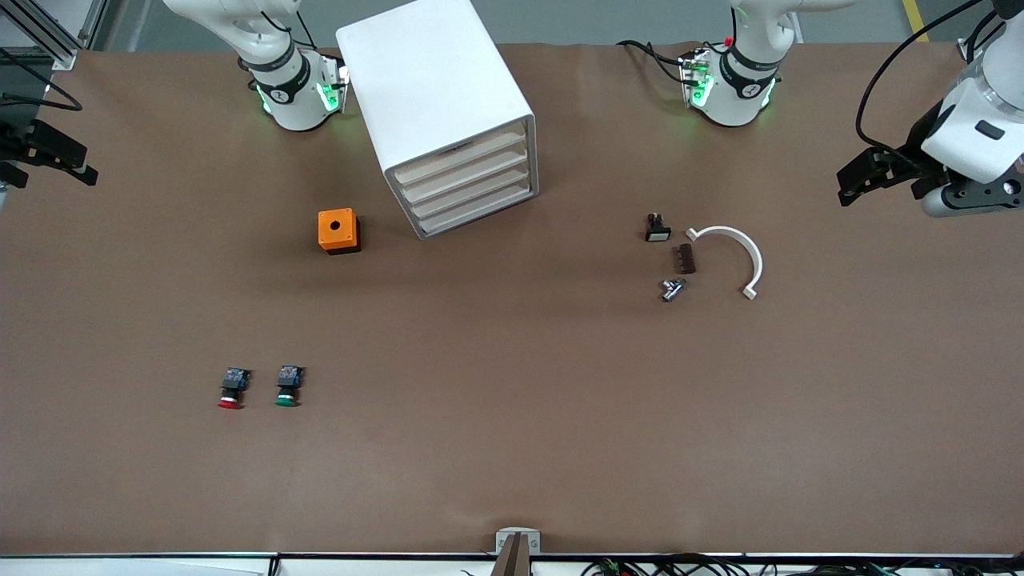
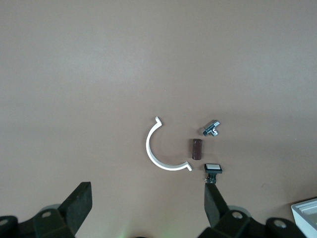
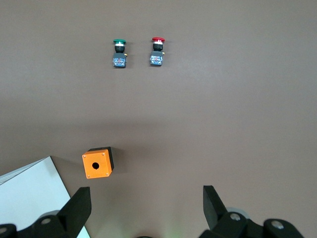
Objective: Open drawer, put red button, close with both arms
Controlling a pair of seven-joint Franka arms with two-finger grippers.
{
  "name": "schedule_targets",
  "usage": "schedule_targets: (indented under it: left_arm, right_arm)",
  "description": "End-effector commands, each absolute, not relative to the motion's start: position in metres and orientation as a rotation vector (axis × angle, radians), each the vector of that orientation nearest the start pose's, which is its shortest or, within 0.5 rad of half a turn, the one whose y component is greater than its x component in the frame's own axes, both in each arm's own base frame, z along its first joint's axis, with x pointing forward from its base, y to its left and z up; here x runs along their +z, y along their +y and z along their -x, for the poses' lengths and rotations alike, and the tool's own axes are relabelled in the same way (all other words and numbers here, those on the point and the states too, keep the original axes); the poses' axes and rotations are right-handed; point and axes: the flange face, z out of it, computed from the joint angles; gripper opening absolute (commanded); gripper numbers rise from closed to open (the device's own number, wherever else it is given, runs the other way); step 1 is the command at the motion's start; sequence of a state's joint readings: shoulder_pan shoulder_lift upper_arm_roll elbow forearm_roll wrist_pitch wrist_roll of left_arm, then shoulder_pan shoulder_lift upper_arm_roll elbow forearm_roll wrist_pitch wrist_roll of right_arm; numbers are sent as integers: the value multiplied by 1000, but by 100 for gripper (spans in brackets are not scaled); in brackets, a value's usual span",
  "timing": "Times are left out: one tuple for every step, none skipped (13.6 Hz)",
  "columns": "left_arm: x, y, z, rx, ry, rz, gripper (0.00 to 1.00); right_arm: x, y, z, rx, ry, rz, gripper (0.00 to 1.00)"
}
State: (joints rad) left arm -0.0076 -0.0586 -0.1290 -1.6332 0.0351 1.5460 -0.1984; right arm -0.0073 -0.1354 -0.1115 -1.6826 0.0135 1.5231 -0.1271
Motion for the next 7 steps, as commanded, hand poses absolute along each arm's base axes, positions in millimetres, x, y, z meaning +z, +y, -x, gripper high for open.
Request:
schedule_targets:
  left_arm:
    - [625, -68, -531, 56, -80, 3091, 100]
    - [621, -68, -535, 68, -75, 3091, 100]
    - [624, -68, -538, 54, -75, 3094, 100]
    - [619, -67, -546, 68, -77, 3095, 100]
    - [617, -66, -553, 87, -83, 3095, 100]
    - [612, -64, -558, 107, -87, 3095, 100]
    - [606, -64, -561, 123, -87, 3095, 100]
  right_arm:
    - [644, -63, -500, 31, -33, 3122, 100]
    - [644, -64, -500, 31, -31, 3122, 100]
    - [644, -63, -500, 31, -36, 3122, 100]
    - [644, -63, -500, 31, -33, 3122, 100]
    - [644, -63, -500, 31, -36, 3122, 100]
    - [644, -63, -500, 29, -36, 3122, 100]
    - [644, -63, -500, 29, -33, 3122, 100]
